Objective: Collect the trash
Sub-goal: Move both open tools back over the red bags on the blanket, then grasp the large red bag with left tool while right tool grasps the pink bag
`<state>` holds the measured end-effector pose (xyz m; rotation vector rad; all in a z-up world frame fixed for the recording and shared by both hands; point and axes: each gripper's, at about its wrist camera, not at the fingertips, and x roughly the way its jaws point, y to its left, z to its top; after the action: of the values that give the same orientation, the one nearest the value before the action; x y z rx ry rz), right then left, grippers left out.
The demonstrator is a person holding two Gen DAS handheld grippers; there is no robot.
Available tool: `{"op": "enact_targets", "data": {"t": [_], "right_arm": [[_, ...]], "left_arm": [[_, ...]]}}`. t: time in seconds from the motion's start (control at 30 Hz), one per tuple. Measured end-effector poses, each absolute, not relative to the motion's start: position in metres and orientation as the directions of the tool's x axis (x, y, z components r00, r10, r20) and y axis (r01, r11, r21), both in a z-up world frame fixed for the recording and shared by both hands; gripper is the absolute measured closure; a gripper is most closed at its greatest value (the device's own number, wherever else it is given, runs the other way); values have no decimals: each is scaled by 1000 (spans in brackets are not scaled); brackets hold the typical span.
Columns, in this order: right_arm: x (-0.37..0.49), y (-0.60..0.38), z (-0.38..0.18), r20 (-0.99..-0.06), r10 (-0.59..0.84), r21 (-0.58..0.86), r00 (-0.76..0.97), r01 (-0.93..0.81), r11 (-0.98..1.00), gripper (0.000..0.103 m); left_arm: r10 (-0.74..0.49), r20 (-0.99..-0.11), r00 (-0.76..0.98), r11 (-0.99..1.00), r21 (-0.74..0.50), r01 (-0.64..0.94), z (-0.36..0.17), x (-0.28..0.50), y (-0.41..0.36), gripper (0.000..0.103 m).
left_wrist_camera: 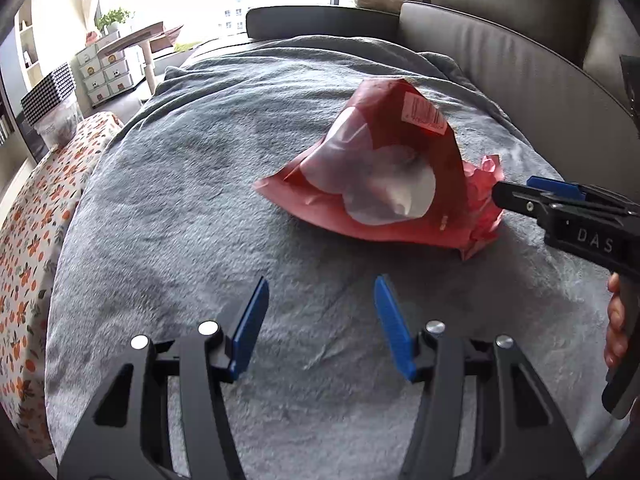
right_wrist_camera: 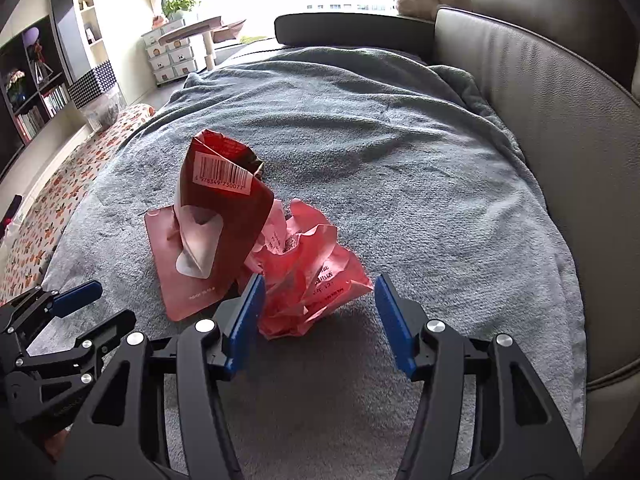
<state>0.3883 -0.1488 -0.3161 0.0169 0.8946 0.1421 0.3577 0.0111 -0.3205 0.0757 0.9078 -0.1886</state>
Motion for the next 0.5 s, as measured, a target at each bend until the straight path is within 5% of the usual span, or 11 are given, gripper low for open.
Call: {"op": "enact_targets", "data": {"t": [0.5], "right_arm": [[413,-153,-335,-789,142,82,598,-126,989,44]], "left_arm": [[-103,-746,658,929,164,331,-346,399,-54,47]]}}
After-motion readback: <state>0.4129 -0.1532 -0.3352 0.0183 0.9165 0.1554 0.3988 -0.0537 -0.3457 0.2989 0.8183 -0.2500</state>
